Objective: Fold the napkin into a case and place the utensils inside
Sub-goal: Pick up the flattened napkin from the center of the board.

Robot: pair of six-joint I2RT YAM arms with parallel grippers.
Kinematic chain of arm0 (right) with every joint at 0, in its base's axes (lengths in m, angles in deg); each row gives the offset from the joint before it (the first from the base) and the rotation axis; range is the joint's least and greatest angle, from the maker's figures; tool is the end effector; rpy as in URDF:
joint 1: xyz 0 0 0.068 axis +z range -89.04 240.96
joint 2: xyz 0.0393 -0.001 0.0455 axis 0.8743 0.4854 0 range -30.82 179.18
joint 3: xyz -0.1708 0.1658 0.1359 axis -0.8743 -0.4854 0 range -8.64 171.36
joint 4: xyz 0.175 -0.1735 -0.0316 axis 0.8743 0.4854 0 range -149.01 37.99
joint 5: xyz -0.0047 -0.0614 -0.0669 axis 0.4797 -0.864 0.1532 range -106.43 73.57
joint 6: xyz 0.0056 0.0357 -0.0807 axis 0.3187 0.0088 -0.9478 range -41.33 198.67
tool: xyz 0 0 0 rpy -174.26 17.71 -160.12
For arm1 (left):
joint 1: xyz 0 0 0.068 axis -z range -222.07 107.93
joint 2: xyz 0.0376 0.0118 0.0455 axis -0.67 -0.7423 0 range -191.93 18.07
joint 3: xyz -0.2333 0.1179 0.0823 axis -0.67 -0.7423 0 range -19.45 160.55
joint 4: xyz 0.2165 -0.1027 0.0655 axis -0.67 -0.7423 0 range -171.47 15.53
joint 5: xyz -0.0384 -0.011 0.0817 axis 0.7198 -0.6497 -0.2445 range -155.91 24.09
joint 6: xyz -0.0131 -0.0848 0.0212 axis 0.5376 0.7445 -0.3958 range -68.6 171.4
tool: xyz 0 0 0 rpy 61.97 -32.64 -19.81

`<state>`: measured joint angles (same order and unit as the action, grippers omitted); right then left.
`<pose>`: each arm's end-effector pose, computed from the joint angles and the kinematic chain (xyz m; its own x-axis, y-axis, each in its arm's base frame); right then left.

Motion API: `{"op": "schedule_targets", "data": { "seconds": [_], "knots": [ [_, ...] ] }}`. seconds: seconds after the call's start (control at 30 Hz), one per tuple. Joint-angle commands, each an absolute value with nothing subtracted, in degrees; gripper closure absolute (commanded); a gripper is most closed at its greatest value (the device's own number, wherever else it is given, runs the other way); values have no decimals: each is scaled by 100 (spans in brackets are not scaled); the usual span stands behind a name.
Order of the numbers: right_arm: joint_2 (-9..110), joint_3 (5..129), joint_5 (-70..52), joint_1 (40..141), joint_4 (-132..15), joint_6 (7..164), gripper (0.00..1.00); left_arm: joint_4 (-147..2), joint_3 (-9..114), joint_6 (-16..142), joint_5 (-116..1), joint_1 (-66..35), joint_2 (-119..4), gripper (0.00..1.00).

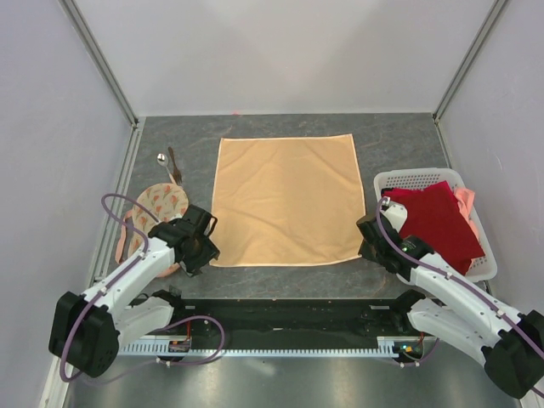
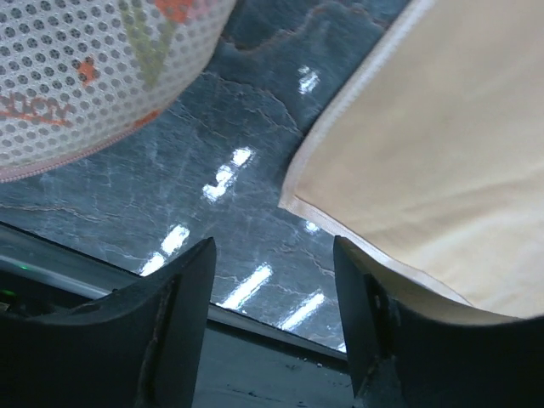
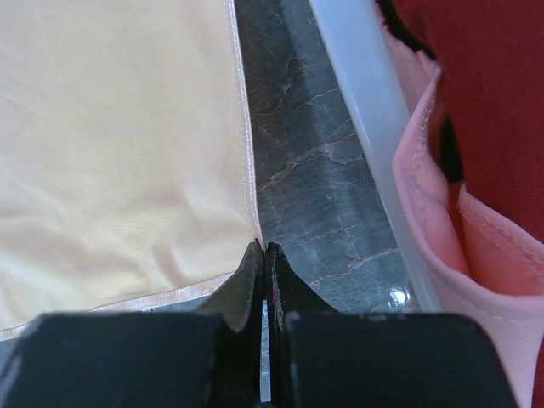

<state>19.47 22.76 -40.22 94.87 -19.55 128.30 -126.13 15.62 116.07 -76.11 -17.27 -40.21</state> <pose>0.1547 0.0657 0.1754 -0.7127 0.3609 -0.6015 0.3213 0.9302 0.1775 0.1475 -0.0527 0.1571 -0.7102 -0.6517 -0.2662 -0.6333 0.7566 -0.1628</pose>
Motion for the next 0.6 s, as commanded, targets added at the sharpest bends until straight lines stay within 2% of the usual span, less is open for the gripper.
{"op": "schedule_targets", "data": {
  "seconds": [0.0,0.57],
  "knots": [
    [1832,2361,-4016,9480,-2069,12762,100,-12361,1483,12119,-7576,-1860,-4345,40],
    [1770,2344,-3990,9489,-2078,12762,100,-11438,1008,12294,-7531,-2080,-4644,52]
  ]
}}
